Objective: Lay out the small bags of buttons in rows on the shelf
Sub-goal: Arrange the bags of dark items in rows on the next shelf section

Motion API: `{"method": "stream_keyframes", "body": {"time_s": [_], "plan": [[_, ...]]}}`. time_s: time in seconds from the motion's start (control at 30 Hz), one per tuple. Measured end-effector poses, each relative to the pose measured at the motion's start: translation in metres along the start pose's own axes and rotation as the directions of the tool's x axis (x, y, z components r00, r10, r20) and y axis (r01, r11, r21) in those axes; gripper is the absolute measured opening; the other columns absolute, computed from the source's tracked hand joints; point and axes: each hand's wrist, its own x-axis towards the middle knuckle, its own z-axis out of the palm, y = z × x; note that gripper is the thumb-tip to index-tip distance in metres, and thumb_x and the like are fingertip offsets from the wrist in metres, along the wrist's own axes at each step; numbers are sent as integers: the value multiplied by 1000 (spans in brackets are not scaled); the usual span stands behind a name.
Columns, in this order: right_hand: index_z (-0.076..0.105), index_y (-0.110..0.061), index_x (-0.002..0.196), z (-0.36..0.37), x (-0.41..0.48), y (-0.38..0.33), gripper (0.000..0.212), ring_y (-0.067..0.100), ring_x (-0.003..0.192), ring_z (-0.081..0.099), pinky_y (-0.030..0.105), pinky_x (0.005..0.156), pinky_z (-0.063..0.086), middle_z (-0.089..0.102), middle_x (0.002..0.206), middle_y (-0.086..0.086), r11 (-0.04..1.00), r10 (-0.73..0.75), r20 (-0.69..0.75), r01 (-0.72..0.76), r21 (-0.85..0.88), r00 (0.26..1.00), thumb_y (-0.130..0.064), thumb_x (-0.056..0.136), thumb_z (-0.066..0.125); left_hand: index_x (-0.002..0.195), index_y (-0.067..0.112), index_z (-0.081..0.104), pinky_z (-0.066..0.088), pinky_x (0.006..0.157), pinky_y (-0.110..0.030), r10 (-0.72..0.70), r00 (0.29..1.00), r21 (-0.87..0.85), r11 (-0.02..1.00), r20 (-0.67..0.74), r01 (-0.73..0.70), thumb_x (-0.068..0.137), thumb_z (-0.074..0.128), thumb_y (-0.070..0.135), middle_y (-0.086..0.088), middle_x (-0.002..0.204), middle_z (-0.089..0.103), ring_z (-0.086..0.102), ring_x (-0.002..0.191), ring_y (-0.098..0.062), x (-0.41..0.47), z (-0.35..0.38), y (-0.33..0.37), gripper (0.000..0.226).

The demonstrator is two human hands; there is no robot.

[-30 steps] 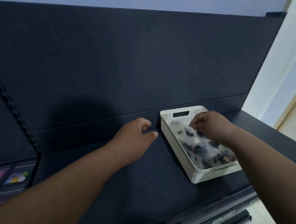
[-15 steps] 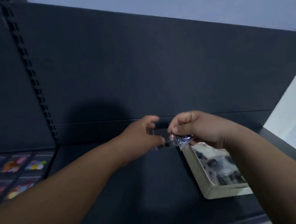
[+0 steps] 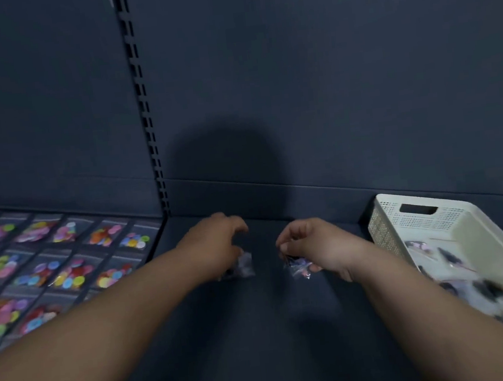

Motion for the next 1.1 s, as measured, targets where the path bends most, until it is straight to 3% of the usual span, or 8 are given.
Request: {"method": "stream_keyframes", "body": {"time_s": [0.13, 0.33, 0.43, 0.53, 0.6, 0.77, 0.93, 1.1], "plan": [[60, -17, 78, 9, 15, 8, 16, 22, 58, 47, 28, 52, 42, 57, 62, 5, 998, -53, -89, 50, -32, 995, -4, 87, 56, 109, 16, 58, 44, 76, -29, 11, 967, 88, 996, -256, 12, 92, 53, 23, -2, 102, 51, 51, 89, -18, -7, 6, -9, 18], [60, -20, 83, 17, 31, 17, 14, 6, 61, 51, 20, 58, 43, 56, 71, -6, 991, -114, -179, 100, -88, 977, -7, 87, 61, 130, 27, 49, 40, 94, -32, 89, 995, 199, 975, 54, -98, 94, 43, 47, 0, 120, 40, 42, 114, -20, -16, 44, -12, 42], [61, -13, 94, 17, 34, 19, 9, 2, 58, 49, 9, 52, 41, 54, 68, -8, 990, -134, -194, 123, -71, 972, -5, 89, 59, 133, 30, 45, 34, 105, -35, 101, 992, 215, 970, 80, -116, 93, 43, 49, 3, 135, 38, 34, 128, -20, -8, 41, -22, 44], [60, -15, 91, 16, 38, 22, 9, 4, 58, 52, 16, 55, 44, 56, 68, -6, 993, -117, -205, 111, -38, 972, -6, 89, 59, 142, 28, 35, 14, 118, -34, 140, 989, 195, 970, 50, -147, 95, 43, 45, 3, 156, 19, 11, 145, -19, -4, 36, -31, 50], [60, -17, 88, 17, 40, 24, 10, 5, 60, 52, 18, 56, 44, 57, 70, -5, 993, -115, -213, 110, -35, 970, -7, 89, 60, 148, 27, 23, 6, 116, -34, 127, 992, 239, 963, 13, -127, 95, 39, 48, 2, 159, 8, 3, 145, -18, -6, 35, -33, 59], [60, -16, 88, 22, 46, 25, 10, 8, 63, 52, 18, 57, 43, 57, 70, -5, 992, -127, -216, 125, -24, 968, -6, 88, 60, 150, 28, 17, 14, 112, -36, 102, 993, 306, 945, 66, -118, 93, 32, 58, 5, 152, 16, 16, 138, -17, -9, 39, -34, 66], [58, -20, 78, 25, 52, 24, 19, 4, 56, 51, 18, 56, 43, 56, 64, -5, 990, -138, -239, 143, 3, 961, -3, 87, 60, 151, 28, 12, 6, 115, -38, 102, 993, 245, 963, 58, -113, 94, 36, 54, 6, 159, -2, -1, 143, -17, 1, 29, -43, 67], [58, -23, 76, 28, 57, 23, 24, 13, 68, 55, 29, 66, 47, 59, 73, -3, 988, -126, -244, 145, 60, 962, -2, 86, 61, 149, 35, 17, 15, 111, -36, 148, 986, 302, 939, 73, -163, 91, 31, 63, 4, 151, 17, 16, 136, -18, -1, 34, -38, 65]]}}
